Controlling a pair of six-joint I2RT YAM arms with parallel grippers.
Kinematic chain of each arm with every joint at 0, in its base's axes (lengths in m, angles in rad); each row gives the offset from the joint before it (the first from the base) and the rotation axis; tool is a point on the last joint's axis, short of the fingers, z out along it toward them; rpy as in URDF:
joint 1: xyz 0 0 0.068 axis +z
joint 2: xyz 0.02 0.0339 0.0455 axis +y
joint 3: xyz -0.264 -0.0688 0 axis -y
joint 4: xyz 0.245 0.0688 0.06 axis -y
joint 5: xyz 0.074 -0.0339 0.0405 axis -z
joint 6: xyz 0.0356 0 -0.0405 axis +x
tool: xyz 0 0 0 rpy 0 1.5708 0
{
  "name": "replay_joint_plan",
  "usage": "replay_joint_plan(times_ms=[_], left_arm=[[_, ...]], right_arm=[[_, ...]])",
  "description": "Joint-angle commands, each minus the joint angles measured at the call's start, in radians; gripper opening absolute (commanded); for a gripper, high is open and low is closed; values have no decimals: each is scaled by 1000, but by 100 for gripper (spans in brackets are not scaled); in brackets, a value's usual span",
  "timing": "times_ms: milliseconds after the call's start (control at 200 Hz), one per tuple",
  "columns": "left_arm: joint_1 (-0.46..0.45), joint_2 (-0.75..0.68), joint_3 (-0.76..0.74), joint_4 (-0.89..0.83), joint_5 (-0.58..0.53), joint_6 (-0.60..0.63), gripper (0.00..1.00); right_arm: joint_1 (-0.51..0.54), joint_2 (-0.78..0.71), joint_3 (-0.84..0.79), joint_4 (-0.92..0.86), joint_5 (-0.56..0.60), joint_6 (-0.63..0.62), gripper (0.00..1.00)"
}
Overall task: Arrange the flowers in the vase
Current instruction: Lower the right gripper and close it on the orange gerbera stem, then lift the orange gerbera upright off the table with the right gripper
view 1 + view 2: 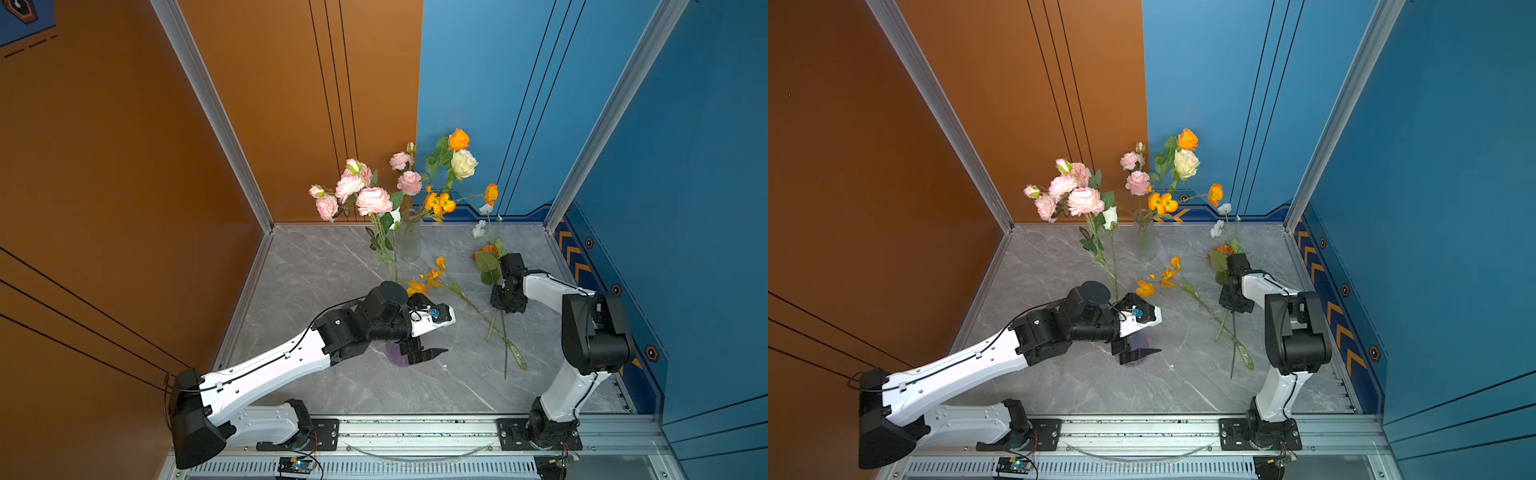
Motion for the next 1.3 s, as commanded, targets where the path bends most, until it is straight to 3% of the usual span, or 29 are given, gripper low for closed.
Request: replay_joint_plan(times_ms=[0, 105, 205, 425, 861, 1291], left_arm=[[-1, -19, -8, -3, 32, 11, 98], [-1, -22, -8, -4, 31, 13, 98], [-1, -24, -6, -6, 30, 13, 98], [-1, -25, -5, -7, 33, 12, 98], [-3, -31, -2, -8, 43, 6, 98], [-11, -45, -3, -7, 44, 7, 98]], right_arm=[[7, 63, 29, -58, -11, -25, 23], [13, 96, 51, -75, -16, -36, 18], [17, 106, 63, -77, -25, -53, 2], [33, 68, 75, -81, 16, -98, 0], [149, -136, 189, -220, 429, -171, 0], [285, -439, -14, 254, 730, -380, 0]])
